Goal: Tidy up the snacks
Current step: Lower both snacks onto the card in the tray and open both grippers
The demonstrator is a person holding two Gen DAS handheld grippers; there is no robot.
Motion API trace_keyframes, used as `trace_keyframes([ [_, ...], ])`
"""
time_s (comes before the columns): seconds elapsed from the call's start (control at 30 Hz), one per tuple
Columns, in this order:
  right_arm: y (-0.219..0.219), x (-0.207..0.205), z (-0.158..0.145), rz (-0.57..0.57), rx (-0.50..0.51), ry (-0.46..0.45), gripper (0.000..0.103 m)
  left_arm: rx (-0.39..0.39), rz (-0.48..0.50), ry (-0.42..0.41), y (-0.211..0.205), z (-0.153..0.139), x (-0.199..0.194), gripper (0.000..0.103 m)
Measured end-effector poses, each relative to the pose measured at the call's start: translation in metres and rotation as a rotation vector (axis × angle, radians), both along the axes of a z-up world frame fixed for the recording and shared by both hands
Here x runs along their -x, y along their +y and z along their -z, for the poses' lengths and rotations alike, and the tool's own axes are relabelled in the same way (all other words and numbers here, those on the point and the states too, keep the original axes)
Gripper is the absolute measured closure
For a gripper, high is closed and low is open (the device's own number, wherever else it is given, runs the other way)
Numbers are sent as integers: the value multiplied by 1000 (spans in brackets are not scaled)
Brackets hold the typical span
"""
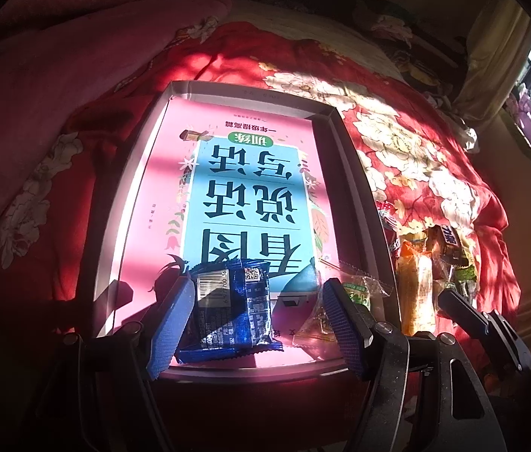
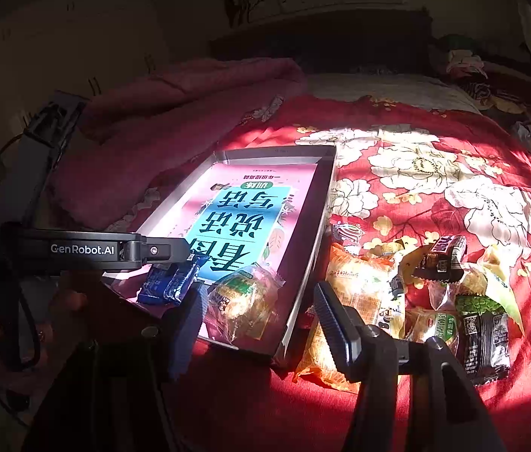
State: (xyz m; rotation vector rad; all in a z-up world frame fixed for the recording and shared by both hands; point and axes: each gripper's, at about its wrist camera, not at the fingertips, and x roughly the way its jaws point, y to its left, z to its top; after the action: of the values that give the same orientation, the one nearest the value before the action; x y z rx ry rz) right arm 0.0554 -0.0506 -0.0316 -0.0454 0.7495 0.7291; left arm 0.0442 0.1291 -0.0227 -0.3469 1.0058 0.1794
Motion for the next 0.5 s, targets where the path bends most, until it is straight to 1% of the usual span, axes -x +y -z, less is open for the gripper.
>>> trace_keyframes([
  [0.5,-22,-3,-13,61,-13,-33,42,20,45,-41,-15,-15,1,30],
])
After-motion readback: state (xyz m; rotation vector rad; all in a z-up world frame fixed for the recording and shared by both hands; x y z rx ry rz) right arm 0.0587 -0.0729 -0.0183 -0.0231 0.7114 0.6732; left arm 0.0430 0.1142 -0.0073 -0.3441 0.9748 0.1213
